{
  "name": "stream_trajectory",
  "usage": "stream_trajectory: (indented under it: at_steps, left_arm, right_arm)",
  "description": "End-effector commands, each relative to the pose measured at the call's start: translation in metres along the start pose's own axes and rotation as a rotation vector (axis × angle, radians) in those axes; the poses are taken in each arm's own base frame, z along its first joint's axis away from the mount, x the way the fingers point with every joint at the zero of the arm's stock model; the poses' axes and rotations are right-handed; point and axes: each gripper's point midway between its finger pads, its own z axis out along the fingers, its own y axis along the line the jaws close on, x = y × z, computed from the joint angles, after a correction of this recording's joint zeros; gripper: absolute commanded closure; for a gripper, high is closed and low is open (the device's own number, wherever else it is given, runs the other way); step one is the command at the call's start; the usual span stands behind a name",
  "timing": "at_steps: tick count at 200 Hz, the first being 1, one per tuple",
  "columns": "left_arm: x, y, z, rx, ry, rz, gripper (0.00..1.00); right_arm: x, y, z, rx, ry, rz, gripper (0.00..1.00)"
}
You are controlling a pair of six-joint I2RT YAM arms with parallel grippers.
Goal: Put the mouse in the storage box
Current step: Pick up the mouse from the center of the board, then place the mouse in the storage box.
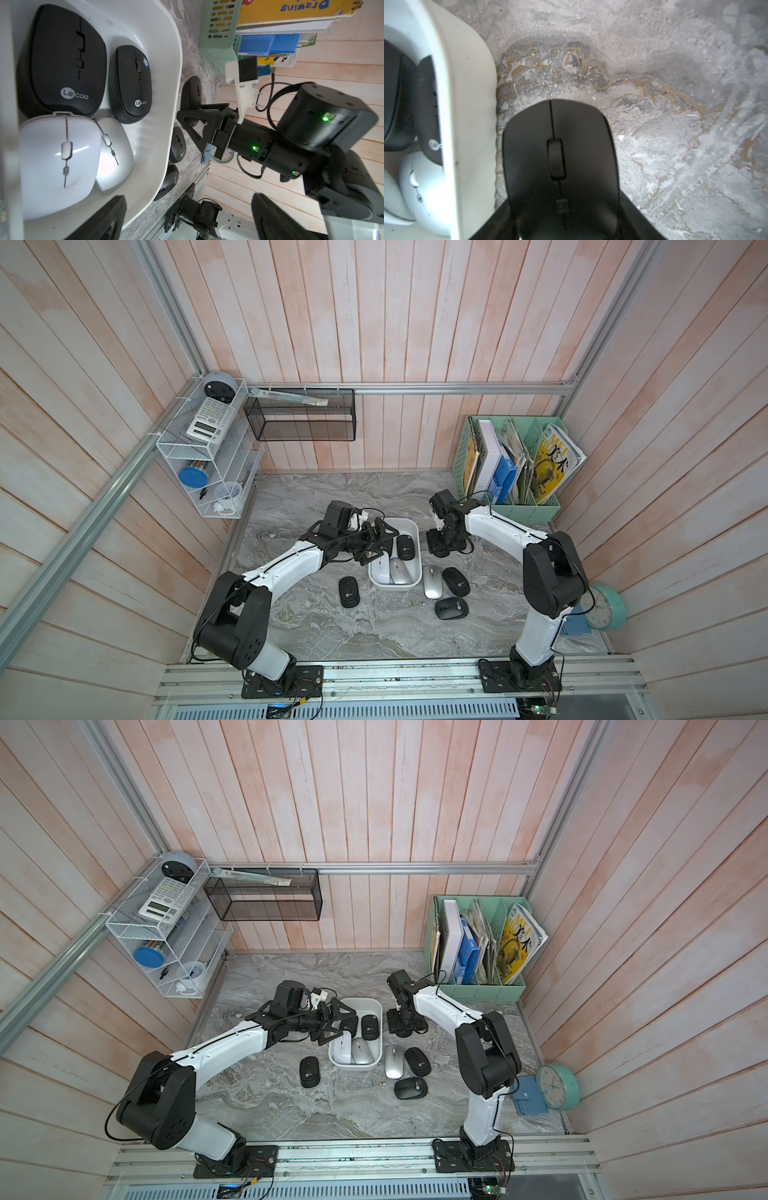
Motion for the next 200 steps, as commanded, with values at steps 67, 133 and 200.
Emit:
stream_trajectory:
  at_steps: [67,133,200]
  left_arm:
    - [-0.038,0.032,-0.013,-0.135,-0.076,-0.046,0.0]
    - [-0.078,0.055,-0.048,-0.15,-0.134,-0.078,0.0]
    - [-0.087,0.078,-0.047,-0.142,-0.107,-0.119,0.0]
  right_arm:
    - [-0.026,0.087,-0.076,-0.101,-0.121,-0.137,0.51]
    - [-0.037,0.148,-0.056,-0.185,-0.074,-0.189,0.51]
    - [-0.026,0.167,-0.02,-0.195,0.029,-0.205,0.51]
